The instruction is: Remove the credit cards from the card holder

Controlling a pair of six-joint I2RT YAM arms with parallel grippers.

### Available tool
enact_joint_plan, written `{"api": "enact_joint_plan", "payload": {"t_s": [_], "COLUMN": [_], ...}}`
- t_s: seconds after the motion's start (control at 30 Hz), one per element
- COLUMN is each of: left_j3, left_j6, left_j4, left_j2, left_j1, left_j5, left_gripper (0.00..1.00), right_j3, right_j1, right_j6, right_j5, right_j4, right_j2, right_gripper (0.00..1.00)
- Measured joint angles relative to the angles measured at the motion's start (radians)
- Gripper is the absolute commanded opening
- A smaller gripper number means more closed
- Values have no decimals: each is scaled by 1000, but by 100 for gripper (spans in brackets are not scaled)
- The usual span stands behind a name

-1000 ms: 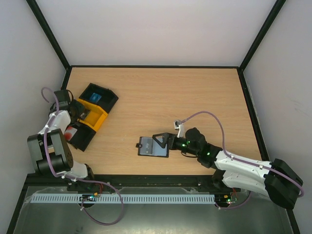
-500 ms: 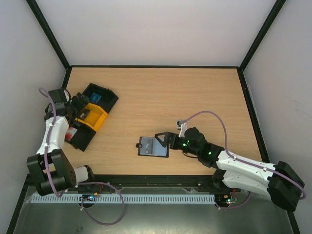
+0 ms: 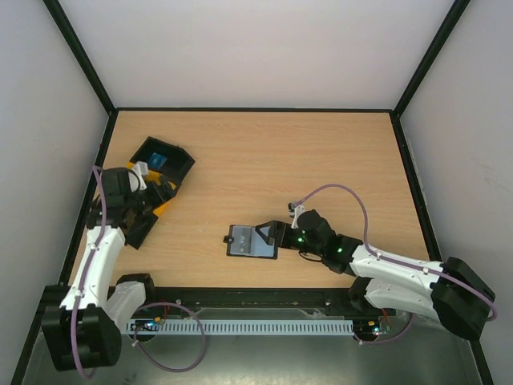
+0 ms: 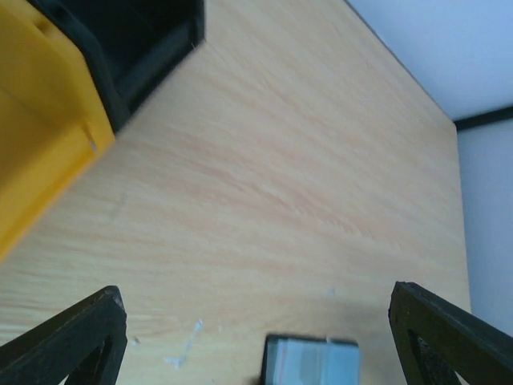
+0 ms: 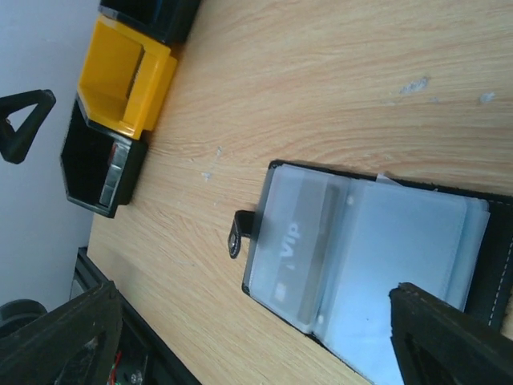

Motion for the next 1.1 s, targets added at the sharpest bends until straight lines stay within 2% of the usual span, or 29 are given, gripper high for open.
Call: {"api": "enact_joint_plan", "payload": {"t_s": [0.23,0.33,0.5,0.8,1.1], "left_j3": [-114,-147,-209,-313,-383], "left_j6": [-62,-96,-152,-231,-296], "left_j4": [12,30,85,120,170], "left_j2": [-105,-151,-200,-295,-324], "left_j1": [-128,-195,-268,-332,-386], "left_j5": [83,85,89,80,69], "left_gripper": [86,86,84,81,80], "right_j3": [-2,0,22,82,153], "right_j1": [0,1,22,51,61], "right_j6": [50,63,79,80,61], "right_j5": [-37,-49,-54,-50,-44], "right_j4": [69,90,119,159,182], "right_j2": [108,160,259,417,563], "right_gripper": [67,57,46,43,31]}}
